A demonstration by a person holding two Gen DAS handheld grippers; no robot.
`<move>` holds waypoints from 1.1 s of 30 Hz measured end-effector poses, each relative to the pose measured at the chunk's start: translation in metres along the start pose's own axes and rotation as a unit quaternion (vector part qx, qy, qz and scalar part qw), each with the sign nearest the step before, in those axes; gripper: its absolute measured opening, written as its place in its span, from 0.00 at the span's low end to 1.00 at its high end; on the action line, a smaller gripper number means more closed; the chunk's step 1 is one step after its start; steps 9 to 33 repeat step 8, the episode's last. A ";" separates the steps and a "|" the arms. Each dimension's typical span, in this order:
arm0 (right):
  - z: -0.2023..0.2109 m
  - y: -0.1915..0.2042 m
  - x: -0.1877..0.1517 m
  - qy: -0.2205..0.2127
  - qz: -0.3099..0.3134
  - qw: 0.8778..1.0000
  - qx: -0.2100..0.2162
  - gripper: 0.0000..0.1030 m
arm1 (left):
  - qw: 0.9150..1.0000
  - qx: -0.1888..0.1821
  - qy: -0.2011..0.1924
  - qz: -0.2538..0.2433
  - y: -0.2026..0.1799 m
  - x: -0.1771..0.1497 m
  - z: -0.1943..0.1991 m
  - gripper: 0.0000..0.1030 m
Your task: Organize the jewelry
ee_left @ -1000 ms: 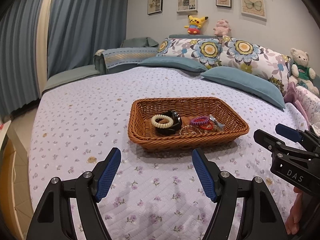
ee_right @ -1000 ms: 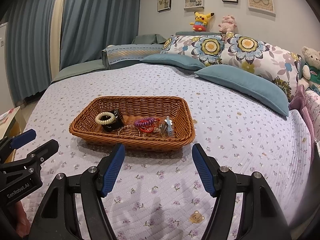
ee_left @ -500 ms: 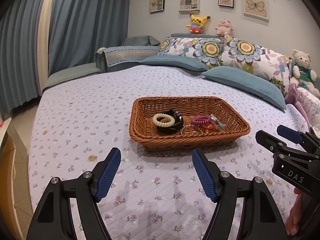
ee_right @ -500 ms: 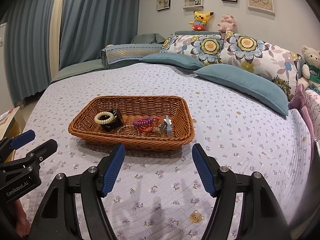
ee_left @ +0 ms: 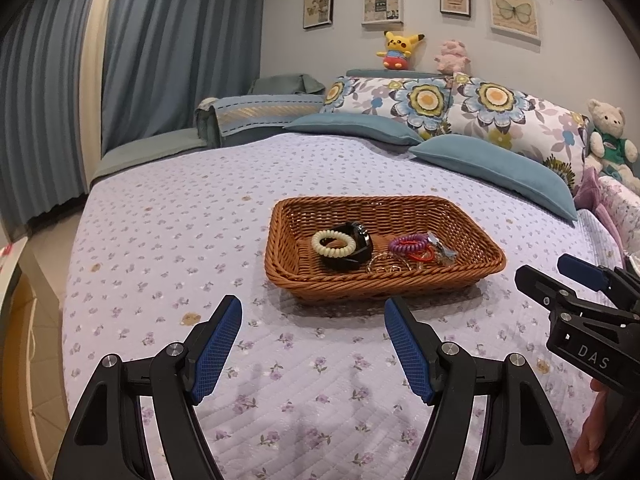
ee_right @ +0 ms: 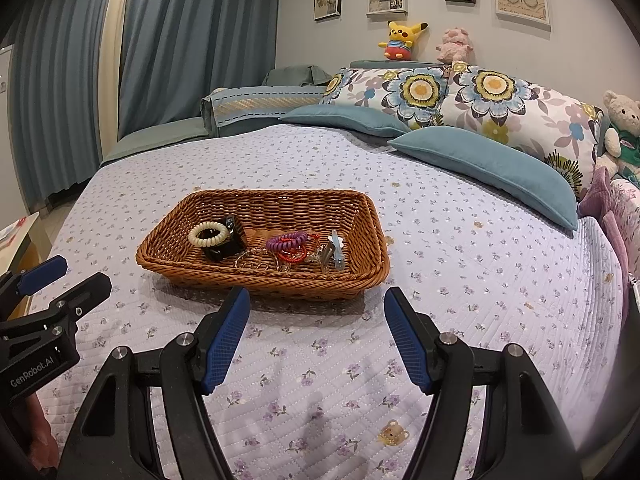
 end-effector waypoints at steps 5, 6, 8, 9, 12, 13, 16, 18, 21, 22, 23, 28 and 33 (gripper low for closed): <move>0.000 0.000 0.000 0.001 -0.001 1.000 0.000 0.69 | 1.000 0.015 -0.003 0.008 0.007 0.001 0.001 0.73; 0.000 0.000 0.000 0.001 -0.001 1.000 0.001 0.69 | 1.000 0.021 -0.005 0.006 0.008 0.001 0.002 0.73; -0.001 0.000 0.000 0.002 -0.001 1.000 0.001 0.69 | 1.000 0.016 -0.003 0.009 0.008 0.001 0.002 0.73; -0.001 0.000 0.000 0.002 -0.001 1.000 0.001 0.69 | 1.000 0.016 -0.003 0.009 0.008 0.001 0.002 0.73; -0.001 0.000 0.000 0.002 -0.001 1.000 0.001 0.69 | 1.000 0.016 -0.003 0.009 0.008 0.001 0.002 0.73; -0.001 0.000 0.000 0.002 -0.001 1.000 0.001 0.69 | 1.000 0.016 -0.003 0.009 0.008 0.001 0.002 0.73; -0.001 0.000 0.000 0.002 -0.001 1.000 0.001 0.69 | 1.000 0.016 -0.003 0.009 0.008 0.001 0.002 0.73; -0.001 0.000 0.000 0.002 -0.001 1.000 0.001 0.69 | 1.000 0.016 -0.003 0.009 0.008 0.001 0.002 0.73; -0.001 0.000 0.000 0.002 -0.001 1.000 0.001 0.69 | 1.000 0.016 -0.003 0.009 0.008 0.001 0.002 0.73; -0.001 0.000 0.000 0.002 -0.001 1.000 0.001 0.69 | 1.000 0.016 -0.003 0.009 0.008 0.001 0.002 0.73; -0.001 0.000 0.000 0.002 -0.001 1.000 0.001 0.69 | 1.000 0.016 -0.003 0.009 0.008 0.001 0.002 0.73; -0.001 0.000 0.000 0.002 -0.001 1.000 0.001 0.69 | 1.000 0.016 -0.003 0.009 0.008 0.001 0.002 0.73; -0.001 0.000 0.000 0.002 -0.001 1.000 0.001 0.69 | 1.000 0.016 -0.003 0.009 0.008 0.001 0.002 0.73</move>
Point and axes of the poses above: each gripper's, at about its wrist camera, not at the fingertips, and z roughly against the way its jaws point, y to its left, x to its top, the point moved 10 cm from there along -z, roughly the way its jaws point, and after that the axes turned 8 degrees about -x, right-handed, at the moved point
